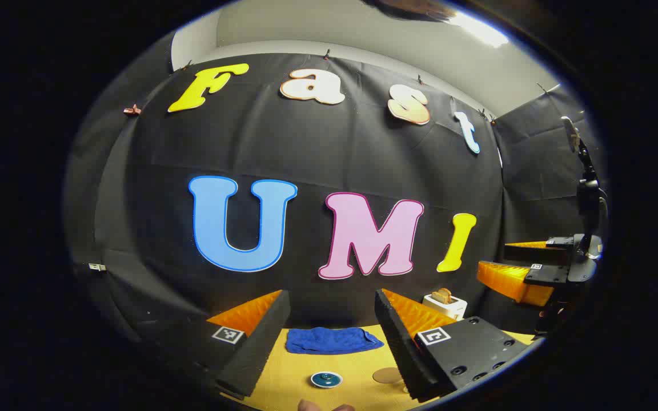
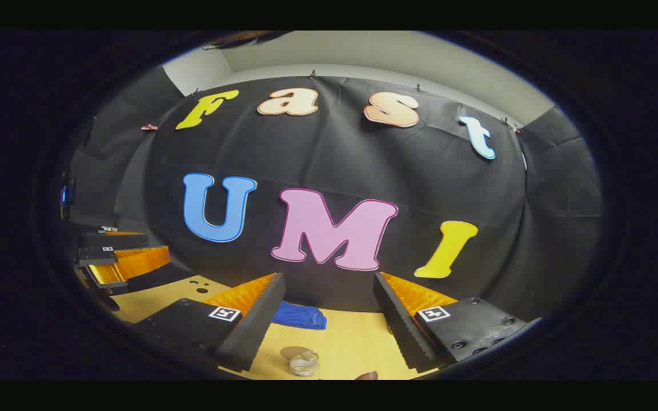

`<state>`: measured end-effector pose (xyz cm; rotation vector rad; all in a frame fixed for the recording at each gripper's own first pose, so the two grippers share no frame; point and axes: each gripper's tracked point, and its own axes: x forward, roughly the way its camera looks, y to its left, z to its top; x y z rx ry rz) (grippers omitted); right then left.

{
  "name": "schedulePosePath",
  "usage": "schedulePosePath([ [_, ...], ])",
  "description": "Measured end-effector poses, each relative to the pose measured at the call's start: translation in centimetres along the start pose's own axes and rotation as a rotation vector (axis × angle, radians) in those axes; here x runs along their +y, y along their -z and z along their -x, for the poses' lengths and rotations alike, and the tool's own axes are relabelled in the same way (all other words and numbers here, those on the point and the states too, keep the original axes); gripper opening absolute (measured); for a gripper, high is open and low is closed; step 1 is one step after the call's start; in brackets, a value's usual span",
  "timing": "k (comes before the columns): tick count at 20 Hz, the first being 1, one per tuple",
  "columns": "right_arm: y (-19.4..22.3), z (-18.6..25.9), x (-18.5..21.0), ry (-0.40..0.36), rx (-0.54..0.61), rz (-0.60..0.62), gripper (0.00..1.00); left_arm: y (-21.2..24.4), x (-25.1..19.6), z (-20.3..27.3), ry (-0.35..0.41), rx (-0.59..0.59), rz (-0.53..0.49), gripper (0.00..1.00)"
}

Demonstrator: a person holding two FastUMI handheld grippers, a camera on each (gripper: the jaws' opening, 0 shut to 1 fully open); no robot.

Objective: Open the teacup lid with one hand, grasp the water bottle and pour water into the teacup with the other hand; after pouring, place the water bottle on the coaster and then close the teacup lid.

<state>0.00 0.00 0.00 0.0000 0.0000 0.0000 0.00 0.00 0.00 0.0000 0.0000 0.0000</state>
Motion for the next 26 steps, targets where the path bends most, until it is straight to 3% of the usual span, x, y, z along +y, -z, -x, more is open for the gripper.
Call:
schedulePosePath([
  [19, 1.9, -0.4, 0.0, 0.010, 0.028, -0.040, 0.96, 2.1, -0.2, -0.9, 0.023, 0.066, -0.030, 0.94],
  [26, 4.1, -0.8, 0.2, 0.002, 0.044, -0.061, 0.96, 6.8, -0.8, -2.6, 0.041, 0.101, -0.045, 0.95],
])
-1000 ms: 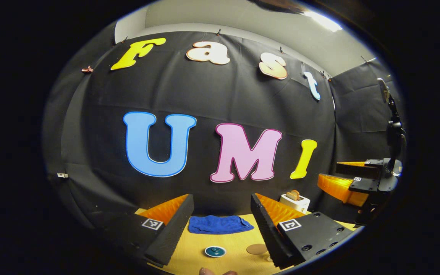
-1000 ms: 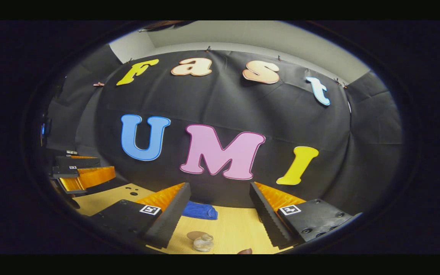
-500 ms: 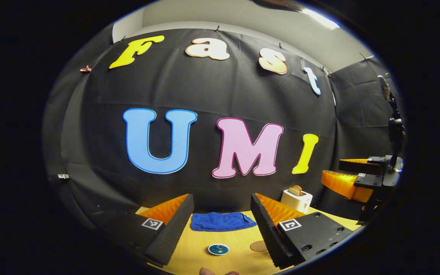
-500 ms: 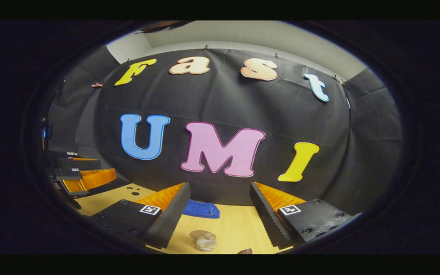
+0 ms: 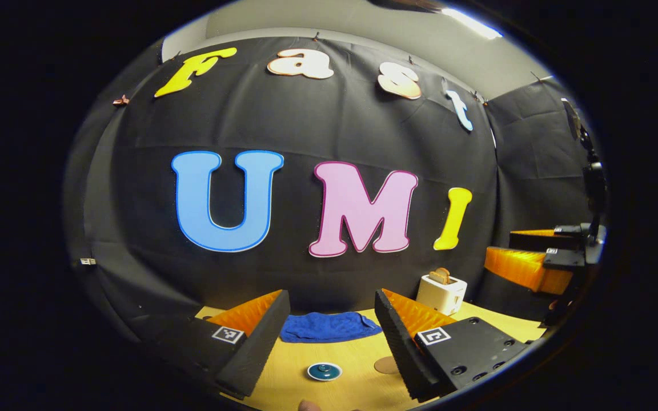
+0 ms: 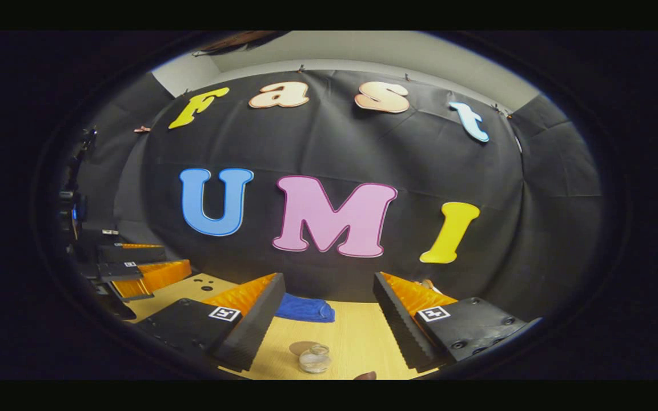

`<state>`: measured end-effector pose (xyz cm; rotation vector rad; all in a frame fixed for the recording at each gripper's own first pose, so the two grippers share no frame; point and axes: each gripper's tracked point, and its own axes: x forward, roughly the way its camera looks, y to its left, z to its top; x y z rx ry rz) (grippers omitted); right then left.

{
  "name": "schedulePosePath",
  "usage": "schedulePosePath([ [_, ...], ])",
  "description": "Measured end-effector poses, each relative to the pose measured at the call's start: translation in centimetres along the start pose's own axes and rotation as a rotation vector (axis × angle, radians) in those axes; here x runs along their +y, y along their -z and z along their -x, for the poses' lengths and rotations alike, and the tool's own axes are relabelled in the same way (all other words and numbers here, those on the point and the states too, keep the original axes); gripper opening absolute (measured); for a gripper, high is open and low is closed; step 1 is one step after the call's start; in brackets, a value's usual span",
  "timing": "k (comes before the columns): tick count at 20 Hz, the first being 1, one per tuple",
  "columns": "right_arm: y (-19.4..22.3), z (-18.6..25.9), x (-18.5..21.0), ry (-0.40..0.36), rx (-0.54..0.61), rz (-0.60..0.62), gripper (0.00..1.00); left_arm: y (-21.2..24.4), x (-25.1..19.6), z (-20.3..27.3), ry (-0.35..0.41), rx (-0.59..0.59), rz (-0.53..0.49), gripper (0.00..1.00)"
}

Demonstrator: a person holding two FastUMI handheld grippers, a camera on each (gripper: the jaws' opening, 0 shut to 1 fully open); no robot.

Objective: Open the teacup lid with one hand, grasp the water bottle and pour water into the teacup with the other hand; after pouring, place the water bottle on the coaster and then close the teacup lid.

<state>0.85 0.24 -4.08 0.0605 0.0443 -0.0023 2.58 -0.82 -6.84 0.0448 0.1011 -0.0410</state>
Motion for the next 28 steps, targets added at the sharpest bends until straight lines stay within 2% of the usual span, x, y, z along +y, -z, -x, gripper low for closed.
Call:
schedulePosePath([
  [4, 3.3, 0.7, -0.6, -0.003, 0.034, -0.006, 0.96, 7.3, -0.6, -2.3, 0.010, 0.064, -0.034, 0.94],
  [13, 6.9, 0.1, -1.3, 0.001, 0.037, 0.016, 0.96, 23.3, 0.2, -8.1, -0.007, 0.182, -0.033, 0.88],
  [17, 9.6, -0.4, -1.4, -0.003, 0.070, 0.025, 0.96, 26.6, 0.9, -9.8, -0.032, 0.202, -0.057, 0.88],
  [19, 11.1, -0.3, -1.5, -0.003, 0.095, 0.024, 0.96, 28.0, 1.0, -10.4, -0.030, 0.217, -0.049, 0.85],
  [20, 11.9, 0.0, -1.4, -0.002, 0.106, 0.023, 0.96, 28.4, 0.9, -10.7, -0.025, 0.223, -0.046, 0.81],
  [25, 14.4, 0.6, -1.0, -0.023, 0.160, 0.010, 0.96, 31.2, 1.2, -11.5, -0.029, 0.273, -0.061, 0.78],
  [28, 14.9, 0.9, -0.9, -0.025, 0.164, 0.002, 0.96, 31.5, 1.5, -12.1, -0.032, 0.282, -0.092, 0.65],
])
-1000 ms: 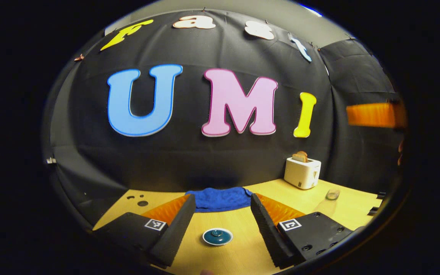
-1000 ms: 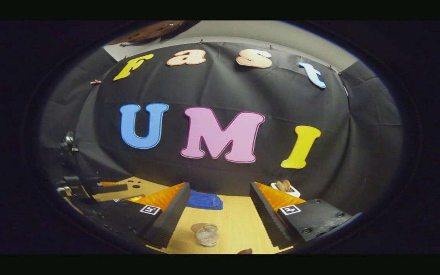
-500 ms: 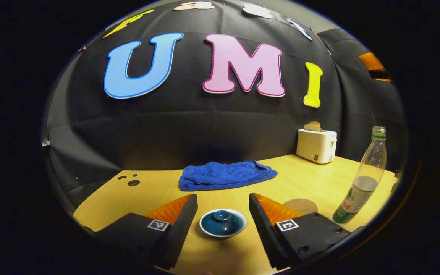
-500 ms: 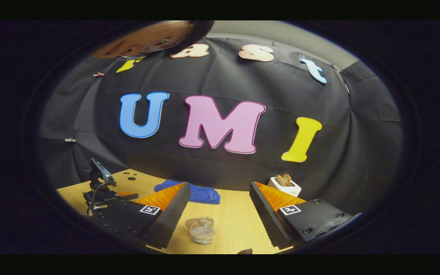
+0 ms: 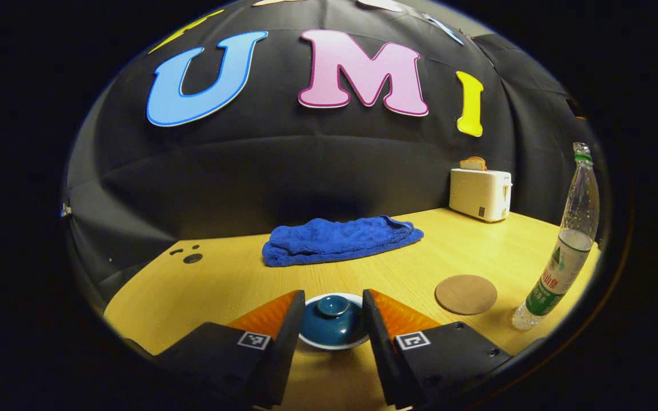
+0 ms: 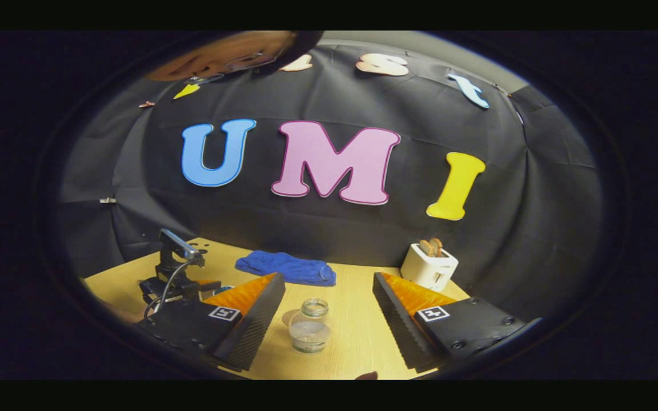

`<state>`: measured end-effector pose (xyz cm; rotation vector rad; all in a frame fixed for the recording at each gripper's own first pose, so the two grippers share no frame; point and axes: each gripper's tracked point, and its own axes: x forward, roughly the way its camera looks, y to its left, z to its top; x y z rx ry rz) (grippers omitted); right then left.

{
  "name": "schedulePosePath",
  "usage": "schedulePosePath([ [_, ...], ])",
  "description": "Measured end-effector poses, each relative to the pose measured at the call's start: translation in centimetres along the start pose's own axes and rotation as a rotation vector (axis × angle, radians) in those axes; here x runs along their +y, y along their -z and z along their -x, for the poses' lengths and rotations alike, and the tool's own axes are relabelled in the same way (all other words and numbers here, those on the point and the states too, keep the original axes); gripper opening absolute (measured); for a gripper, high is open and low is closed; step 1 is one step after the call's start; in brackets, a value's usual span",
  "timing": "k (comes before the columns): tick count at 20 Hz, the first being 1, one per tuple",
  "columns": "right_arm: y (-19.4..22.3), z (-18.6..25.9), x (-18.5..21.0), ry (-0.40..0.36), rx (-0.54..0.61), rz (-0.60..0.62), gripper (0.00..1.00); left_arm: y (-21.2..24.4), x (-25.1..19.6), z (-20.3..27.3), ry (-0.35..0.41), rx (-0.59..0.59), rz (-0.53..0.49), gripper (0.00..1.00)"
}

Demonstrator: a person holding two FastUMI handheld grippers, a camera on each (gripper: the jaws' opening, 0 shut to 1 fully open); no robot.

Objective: Open the teacup lid with one hand, grasp the water bottle and pour water into the teacup with the other hand; after pouring, place the water bottle on the coaster and then close the teacup lid.

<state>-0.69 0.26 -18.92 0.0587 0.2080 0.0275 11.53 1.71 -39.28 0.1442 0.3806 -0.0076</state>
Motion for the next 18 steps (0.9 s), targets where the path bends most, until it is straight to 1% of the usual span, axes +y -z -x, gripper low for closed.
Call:
schedulePosePath([
  [1, 0.4, 0.0, 0.1, -0.005, 0.007, -0.001, 0.96, 0.0, 0.1, 0.0, -0.013, 0.003, -0.014, 0.65],
  [2, 1.1, 0.0, 0.3, -0.011, 0.014, 0.001, 0.96, 0.1, 0.1, -0.2, -0.017, 0.007, -0.023, 0.55],
  [3, 1.8, 0.1, 0.4, -0.015, 0.021, 0.004, 0.96, 0.0, 0.1, 0.1, -0.025, 0.007, -0.032, 0.50],
  [4, 2.5, 0.0, 0.5, -0.023, 0.026, 0.004, 0.96, -0.1, 0.2, -0.2, -0.033, 0.000, -0.039, 0.31],
  [5, 3.4, -0.1, 0.6, -0.028, 0.029, -0.001, 0.96, -0.3, 0.1, 0.0, -0.036, -0.009, -0.042, 0.34],
  [6, 4.4, -0.1, 0.7, -0.035, 0.038, -0.010, 0.96, -0.4, 0.0, 0.0, -0.033, -0.011, -0.034, 0.32],
  [7, 5.4, -0.2, 0.9, -0.044, 0.049, -0.022, 0.96, -0.4, 0.0, 0.2, -0.031, -0.010, -0.020, 0.28],
  [8, 6.6, -0.4, 1.0, -0.049, 0.056, -0.034, 0.96, -0.5, 0.0, 0.6, -0.029, -0.006, 0.004, 0.27],
  [9, 7.7, -0.4, 1.1, -0.055, 0.064, -0.044, 0.96, -0.9, 0.0, 1.0, -0.031, -0.018, 0.025, 0.27],
  [10, 8.8, -0.6, 1.2, -0.057, 0.067, -0.054, 0.96, -1.7, -0.1, 1.4, -0.028, -0.042, 0.038, 0.31],
  [13, 11.9, -1.3, 1.4, -0.056, 0.084, -0.085, 0.96, -4.0, 0.0, 3.0, -0.028, -0.088, 0.019, 0.31],
  [14, 13.0, -1.5, 1.6, -0.056, 0.092, -0.093, 0.96, -4.4, 0.1, 3.3, -0.029, -0.095, 0.014, 0.34],
  [16, 14.9, -2.0, 2.0, -0.061, 0.104, -0.099, 0.96, -5.1, -0.1, 3.9, -0.020, -0.095, 0.023, 0.27],
  [17, 15.6, -2.3, 2.0, -0.061, 0.108, -0.104, 0.96, -5.2, 0.0, 4.1, -0.020, -0.092, 0.027, 0.27],
  [18, 16.2, -2.7, 2.0, -0.062, 0.111, -0.114, 0.96, -5.5, 0.1, 4.4, -0.022, -0.089, 0.029, 0.31],
])
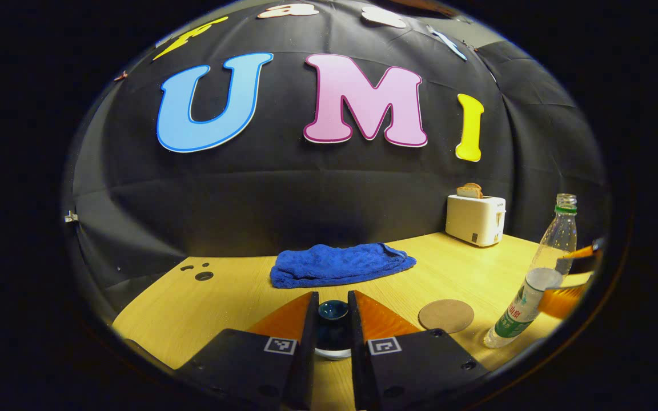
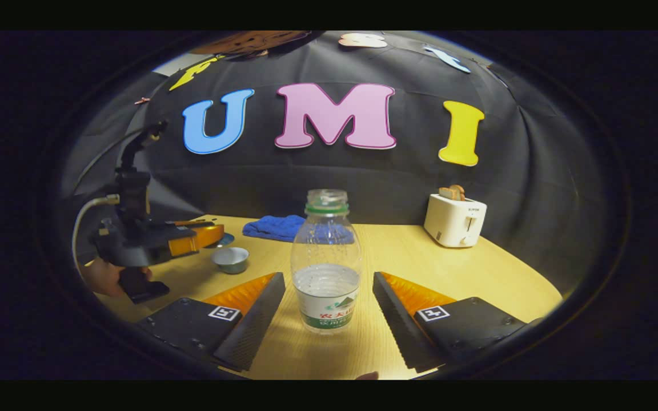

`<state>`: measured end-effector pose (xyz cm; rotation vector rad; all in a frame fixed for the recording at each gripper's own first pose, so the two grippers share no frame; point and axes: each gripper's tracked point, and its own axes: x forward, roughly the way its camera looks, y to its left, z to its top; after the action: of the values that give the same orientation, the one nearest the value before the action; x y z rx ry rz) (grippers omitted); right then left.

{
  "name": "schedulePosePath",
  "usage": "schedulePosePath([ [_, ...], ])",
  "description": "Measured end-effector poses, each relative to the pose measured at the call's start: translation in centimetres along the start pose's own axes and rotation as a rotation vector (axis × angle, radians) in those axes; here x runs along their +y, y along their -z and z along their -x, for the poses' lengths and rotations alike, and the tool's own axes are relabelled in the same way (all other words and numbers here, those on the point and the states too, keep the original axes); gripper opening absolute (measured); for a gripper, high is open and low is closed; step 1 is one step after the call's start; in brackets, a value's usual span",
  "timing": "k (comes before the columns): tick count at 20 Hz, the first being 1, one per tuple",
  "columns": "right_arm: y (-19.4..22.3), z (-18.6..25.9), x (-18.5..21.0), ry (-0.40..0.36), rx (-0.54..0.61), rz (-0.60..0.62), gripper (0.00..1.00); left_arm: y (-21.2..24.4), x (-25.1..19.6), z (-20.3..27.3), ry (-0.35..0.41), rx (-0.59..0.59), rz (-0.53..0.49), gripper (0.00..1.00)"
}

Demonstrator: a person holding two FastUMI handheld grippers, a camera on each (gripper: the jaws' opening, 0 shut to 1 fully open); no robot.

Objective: Open the teacup lid with one hand, grasp the water bottle and pour water into the teacup with the other hand; after pouring, place the water bottle on the coaster and then close the teacup lid.

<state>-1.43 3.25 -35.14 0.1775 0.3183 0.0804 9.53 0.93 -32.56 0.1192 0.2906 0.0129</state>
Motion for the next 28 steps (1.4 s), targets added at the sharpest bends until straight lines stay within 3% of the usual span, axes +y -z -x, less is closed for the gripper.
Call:
schedulePosePath([
  [4, 1.3, -1.5, 0.0, -0.001, -0.014, -0.013, 0.96, -1.2, 0.6, 1.1, -0.011, -0.008, 0.006, 0.34],
  [7, 1.8, -2.1, -0.1, 0.000, -0.017, 0.005, 0.95, -1.4, 1.2, 1.5, -0.023, -0.010, -0.001, 0.27],
  [8, 2.0, -2.5, 0.0, -0.004, -0.013, -0.002, 0.95, -1.4, 1.4, 1.6, -0.028, -0.009, 0.000, 0.31],
  [9, 2.1, -2.7, 0.2, -0.013, -0.009, -0.008, 0.89, -1.2, 1.6, 1.7, -0.033, -0.008, 0.003, 0.27],
  [10, 2.2, -2.9, 0.4, -0.017, 0.001, -0.009, 0.90, -1.3, 1.9, 1.8, -0.038, -0.008, 0.006, 0.31],
  [11, 1.9, -2.7, 0.2, -0.008, 0.004, -0.007, 0.77, -1.2, 2.2, 1.9, -0.044, -0.008, 0.010, 0.31],
  [12, 2.0, -3.7, 0.0, 0.002, 0.020, 0.009, 0.77, -1.2, 2.5, 1.9, -0.051, -0.009, 0.014, 0.31],
  [13, 1.1, -3.7, -0.1, 0.015, 0.015, 0.042, 0.76, -1.0, 2.8, 2.0, -0.058, -0.011, 0.020, 0.27],
  [18, -4.9, -5.7, -1.7, 0.148, -0.069, 0.249, 0.75, -0.8, 4.7, 2.6, -0.098, -0.020, 0.043, 0.31],
  [21, -6.9, -7.3, -1.0, 0.152, -0.067, 0.372, 0.75, -0.8, 5.5, 3.1, -0.114, -0.026, 0.047, 0.27],
  [23, -7.6, -8.3, -0.6, 0.151, -0.071, 0.498, 0.74, -1.0, 6.1, 3.4, -0.125, -0.031, 0.040, 0.31],
  [26, -7.5, -9.8, 0.7, 0.130, -0.056, 0.670, 0.74, -0.9, 6.7, 3.5, -0.133, -0.030, 0.049, 0.27],
  [28, -6.4, -10.8, 1.8, 0.100, -0.029, 0.754, 0.74, -0.7, 7.0, 3.5, -0.137, -0.027, 0.051, 0.31],
])
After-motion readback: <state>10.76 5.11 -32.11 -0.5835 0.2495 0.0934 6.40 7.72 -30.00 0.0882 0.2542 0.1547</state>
